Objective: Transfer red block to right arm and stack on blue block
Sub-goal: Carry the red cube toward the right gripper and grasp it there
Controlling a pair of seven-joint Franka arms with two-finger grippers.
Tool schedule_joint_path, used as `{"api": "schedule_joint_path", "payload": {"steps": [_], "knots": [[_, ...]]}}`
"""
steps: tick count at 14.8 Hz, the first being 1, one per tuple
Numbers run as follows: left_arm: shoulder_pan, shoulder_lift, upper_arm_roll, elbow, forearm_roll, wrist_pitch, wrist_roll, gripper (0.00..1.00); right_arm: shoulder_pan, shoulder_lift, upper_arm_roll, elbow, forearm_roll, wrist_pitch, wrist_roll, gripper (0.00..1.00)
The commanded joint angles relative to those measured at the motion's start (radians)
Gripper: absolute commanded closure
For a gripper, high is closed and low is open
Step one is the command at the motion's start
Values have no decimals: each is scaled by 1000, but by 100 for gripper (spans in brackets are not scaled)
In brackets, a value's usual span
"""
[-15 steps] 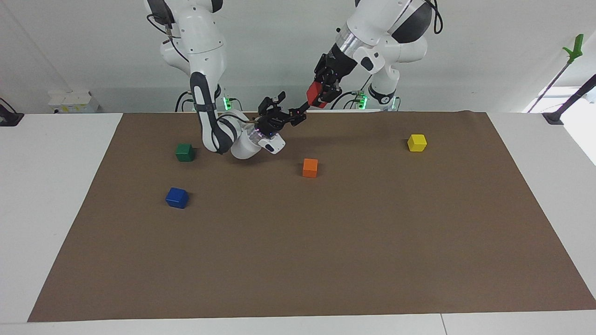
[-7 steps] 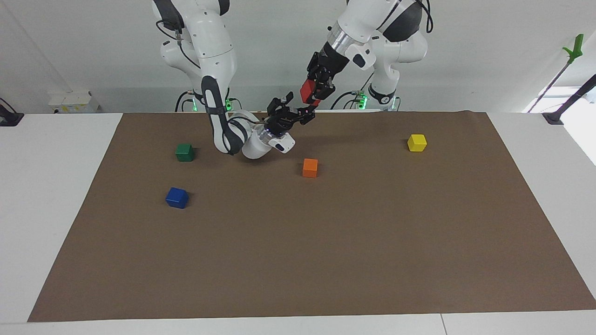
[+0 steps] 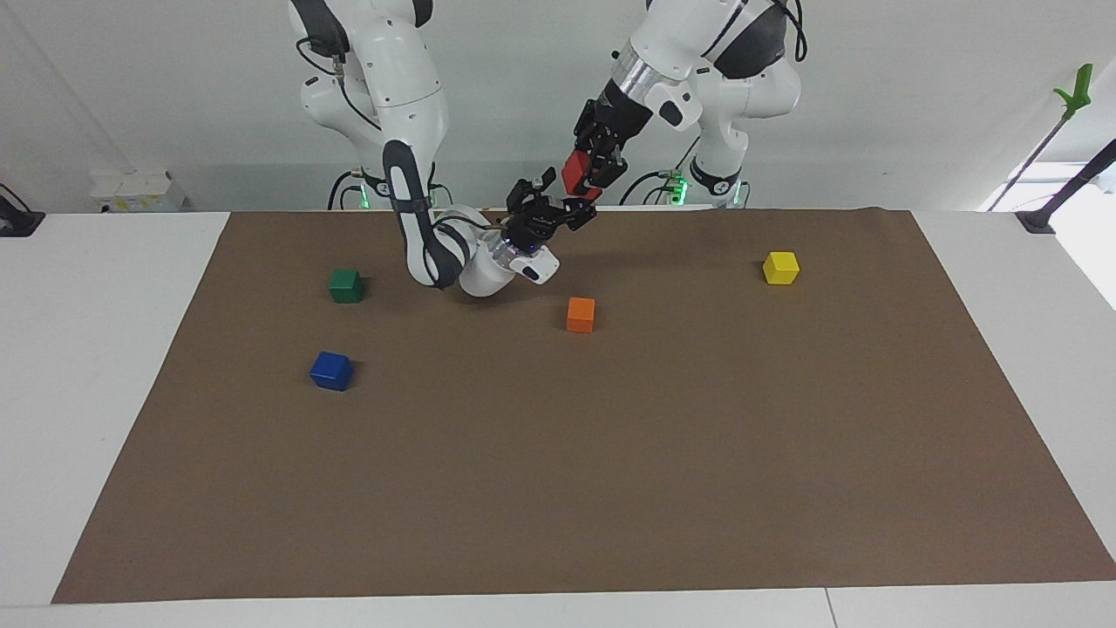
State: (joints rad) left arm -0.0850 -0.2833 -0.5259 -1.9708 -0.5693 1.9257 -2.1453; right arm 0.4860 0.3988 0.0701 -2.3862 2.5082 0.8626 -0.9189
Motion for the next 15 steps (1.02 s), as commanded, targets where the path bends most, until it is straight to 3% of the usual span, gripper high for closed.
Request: {"api": "schedule_joint_path", "payload": {"steps": [1, 2, 3, 4, 5, 8, 12, 13, 14, 15], "knots": [[-12, -37, 12, -37, -24, 19, -10, 100, 34, 8, 7, 13, 63, 1, 8, 4], [-12, -39, 12, -39, -24, 19, -10, 100, 32, 8, 7, 13, 63, 3, 12, 8], [-10, -42, 12, -42, -24, 18, -10, 100, 34, 8, 5, 13, 63, 3, 15, 20], [-10, -43, 12, -43, -24, 16, -10, 100, 34, 5, 5, 13, 63, 10, 17, 46], [-12, -45, 12, -46, -24, 15, -10, 100, 32, -1, 5, 13, 55, 27, 37, 99], [-12, -50, 12, -53, -24, 13, -8, 100, 32, -31, 4, 13, 52, 117, 55, 100], [-12, -54, 12, -56, -23, 9, -5, 100, 32, -46, 4, 16, 52, 142, 58, 100], [-12, -56, 12, -56, -23, 9, -4, 62, 32, -46, 4, 16, 52, 142, 58, 100], [-13, -56, 11, -53, -23, 4, -14, 1, 32, -46, 4, 16, 52, 142, 58, 100], [-16, -56, 9, -53, -23, 4, -18, 0, 31, -46, 4, 21, 52, 142, 58, 100]]}}
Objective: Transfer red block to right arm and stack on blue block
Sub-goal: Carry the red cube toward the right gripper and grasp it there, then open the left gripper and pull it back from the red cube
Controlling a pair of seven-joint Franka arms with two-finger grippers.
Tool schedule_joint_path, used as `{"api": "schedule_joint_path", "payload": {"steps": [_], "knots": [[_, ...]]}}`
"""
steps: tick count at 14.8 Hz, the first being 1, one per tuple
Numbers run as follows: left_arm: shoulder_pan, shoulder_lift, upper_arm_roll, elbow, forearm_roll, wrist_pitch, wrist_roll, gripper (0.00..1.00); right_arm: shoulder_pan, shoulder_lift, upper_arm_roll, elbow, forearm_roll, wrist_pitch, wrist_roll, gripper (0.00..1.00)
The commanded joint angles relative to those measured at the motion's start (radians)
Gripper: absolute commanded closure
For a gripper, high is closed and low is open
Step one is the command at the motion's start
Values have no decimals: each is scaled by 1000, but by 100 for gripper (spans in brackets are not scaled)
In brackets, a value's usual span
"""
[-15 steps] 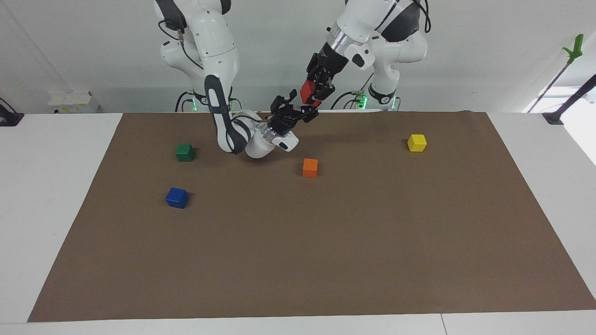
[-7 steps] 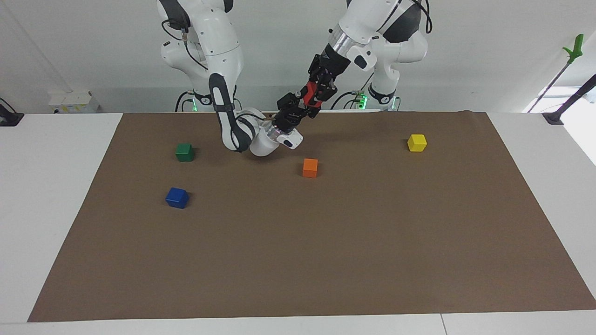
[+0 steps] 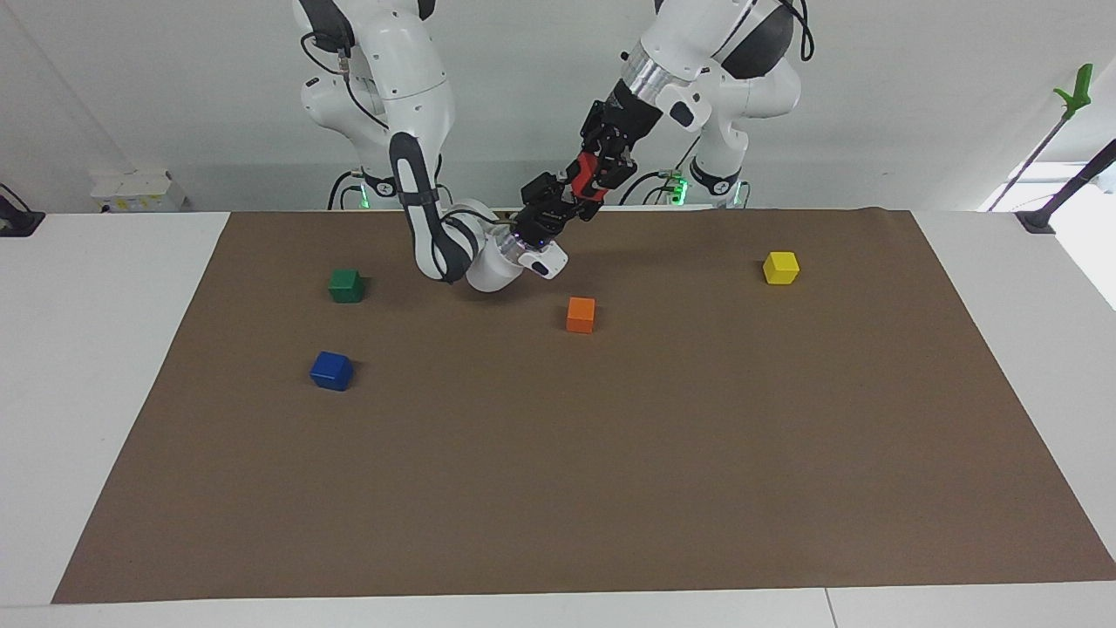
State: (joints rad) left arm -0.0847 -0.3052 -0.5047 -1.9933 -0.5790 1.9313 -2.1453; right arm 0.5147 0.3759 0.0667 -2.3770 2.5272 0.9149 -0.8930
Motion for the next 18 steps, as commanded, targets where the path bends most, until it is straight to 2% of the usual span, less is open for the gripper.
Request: {"api": "schedule_joint_path", "payload": {"steps": [1, 7, 10, 14, 18], "knots": [[-18, -34, -12, -30, -12, -3, -16, 0, 1, -23, 7, 15, 33, 90, 32, 100], [-4, -38, 0, -7, 1, -8, 37, 0, -4, -22, 7, 22, 33, 88, 37, 100], [-3, -80, 72, -5, 2, -67, 115, 0, -33, -23, -1, 22, -10, 88, 66, 100], [16, -80, 173, -9, 2, -106, 347, 0, -186, -43, 1, 28, -198, 111, 101, 100], [190, -78, 176, -12, 5, -152, 583, 0, -332, -94, -2, 35, -376, 155, 152, 100]]}}
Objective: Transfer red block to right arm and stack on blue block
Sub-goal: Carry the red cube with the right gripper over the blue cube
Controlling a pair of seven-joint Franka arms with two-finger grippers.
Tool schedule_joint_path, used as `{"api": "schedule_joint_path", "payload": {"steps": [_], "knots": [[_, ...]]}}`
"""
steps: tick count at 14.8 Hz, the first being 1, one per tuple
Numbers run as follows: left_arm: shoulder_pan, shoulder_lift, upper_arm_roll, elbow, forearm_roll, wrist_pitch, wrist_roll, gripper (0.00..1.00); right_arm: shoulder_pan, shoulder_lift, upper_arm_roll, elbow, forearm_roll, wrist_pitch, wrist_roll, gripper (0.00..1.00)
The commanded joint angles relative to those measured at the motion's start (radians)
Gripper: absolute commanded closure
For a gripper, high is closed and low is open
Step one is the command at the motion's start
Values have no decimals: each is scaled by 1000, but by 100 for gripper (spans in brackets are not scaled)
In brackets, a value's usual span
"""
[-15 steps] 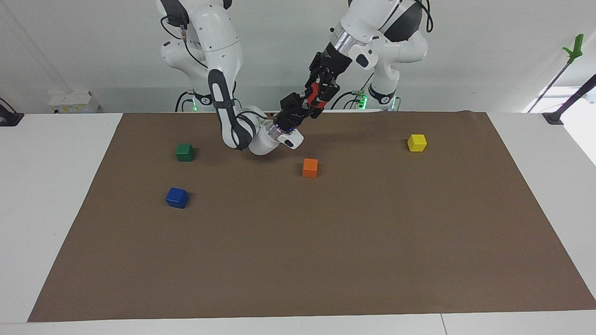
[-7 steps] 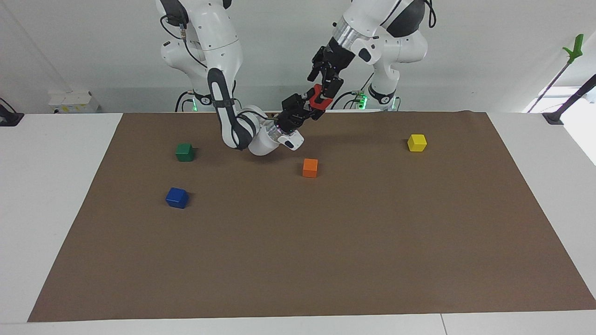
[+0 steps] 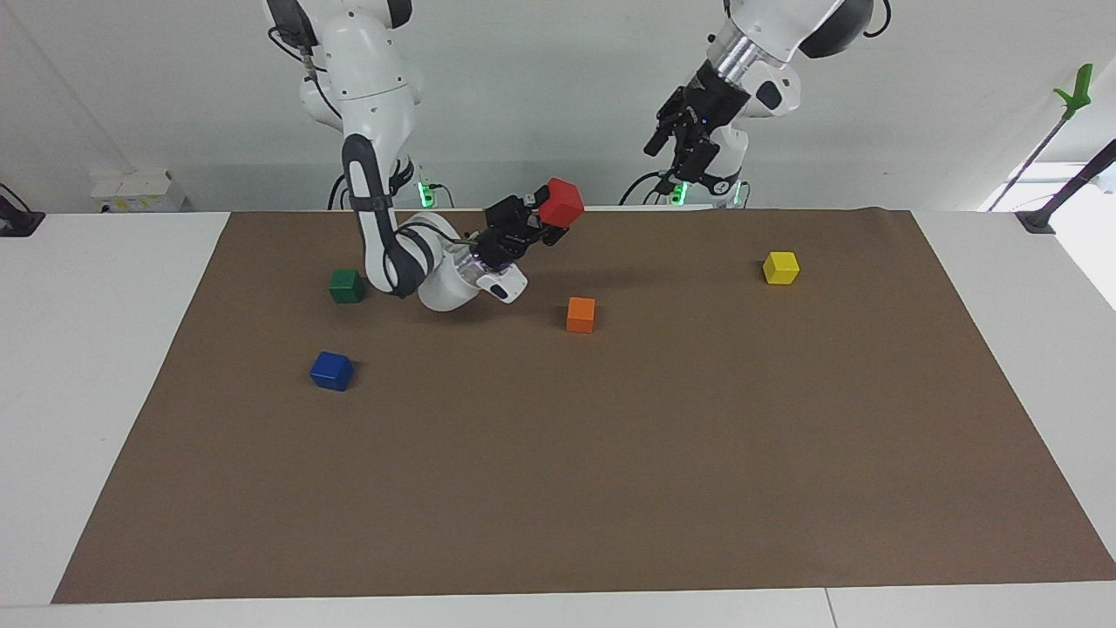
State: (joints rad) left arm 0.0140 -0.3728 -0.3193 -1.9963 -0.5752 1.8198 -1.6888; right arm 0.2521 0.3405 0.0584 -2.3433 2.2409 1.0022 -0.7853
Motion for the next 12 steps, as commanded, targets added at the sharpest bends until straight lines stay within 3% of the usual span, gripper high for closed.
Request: {"api": "schedule_joint_path", "payload": {"steps": [1, 2, 4, 9, 12], "knots": [[133, -5, -9, -13, 1, -39, 211, 0, -106, -69, 6, 22, -146, 93, 56, 100], [161, 2, -9, -24, 8, -30, 321, 0, -137, -70, 6, 47, -196, 99, 76, 100], [202, 35, -10, -24, 131, -36, 592, 0, -184, -83, 6, 79, -245, 119, 136, 100], [283, 72, -7, -9, 395, -83, 1042, 0, -254, -98, 6, 192, -382, 242, 260, 100], [300, 124, -6, 78, 536, -126, 1266, 0, -270, -139, 6, 255, -480, 360, 343, 100]]}}
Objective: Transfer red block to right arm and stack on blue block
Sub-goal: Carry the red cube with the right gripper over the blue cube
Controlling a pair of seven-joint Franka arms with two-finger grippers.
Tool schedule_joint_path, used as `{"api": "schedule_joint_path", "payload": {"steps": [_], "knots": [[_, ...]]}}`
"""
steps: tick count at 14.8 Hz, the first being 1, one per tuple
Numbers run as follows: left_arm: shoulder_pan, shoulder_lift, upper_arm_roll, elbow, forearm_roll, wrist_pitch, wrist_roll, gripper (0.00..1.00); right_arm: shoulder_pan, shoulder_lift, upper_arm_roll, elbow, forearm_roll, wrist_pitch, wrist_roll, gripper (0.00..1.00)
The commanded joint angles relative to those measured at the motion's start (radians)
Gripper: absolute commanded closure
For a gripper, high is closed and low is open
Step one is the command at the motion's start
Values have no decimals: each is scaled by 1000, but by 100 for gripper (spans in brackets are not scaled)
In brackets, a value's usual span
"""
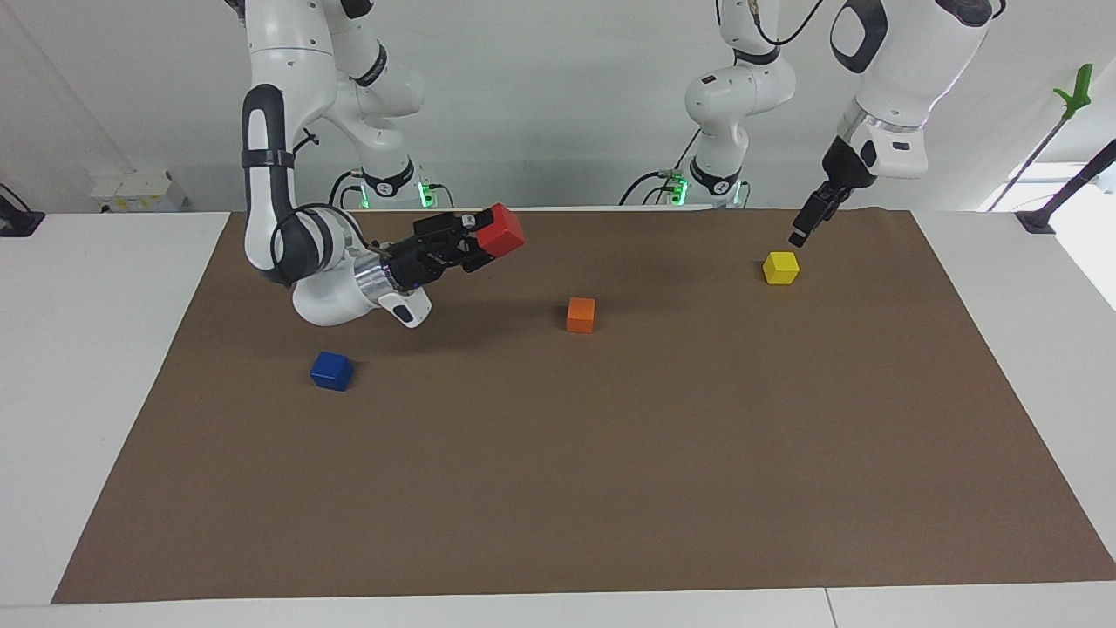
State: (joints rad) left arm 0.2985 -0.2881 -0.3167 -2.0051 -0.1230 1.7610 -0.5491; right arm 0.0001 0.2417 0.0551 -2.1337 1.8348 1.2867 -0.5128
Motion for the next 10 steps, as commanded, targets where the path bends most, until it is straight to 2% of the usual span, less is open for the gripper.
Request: {"api": "schedule_joint_path", "payload": {"steps": [1, 4, 10], "knots": [[16, 68, -2, 138, 100, -93, 155, 0, -19, -62, 9, 63, -101, 112, 111, 100], [16, 118, 25, 230, 103, -138, 196, 0, -19, -113, 9, 107, -187, 213, 192, 100], [14, 178, 25, 339, 138, -175, 213, 0, -19, -162, 9, 190, -423, 296, 310, 100]]}}
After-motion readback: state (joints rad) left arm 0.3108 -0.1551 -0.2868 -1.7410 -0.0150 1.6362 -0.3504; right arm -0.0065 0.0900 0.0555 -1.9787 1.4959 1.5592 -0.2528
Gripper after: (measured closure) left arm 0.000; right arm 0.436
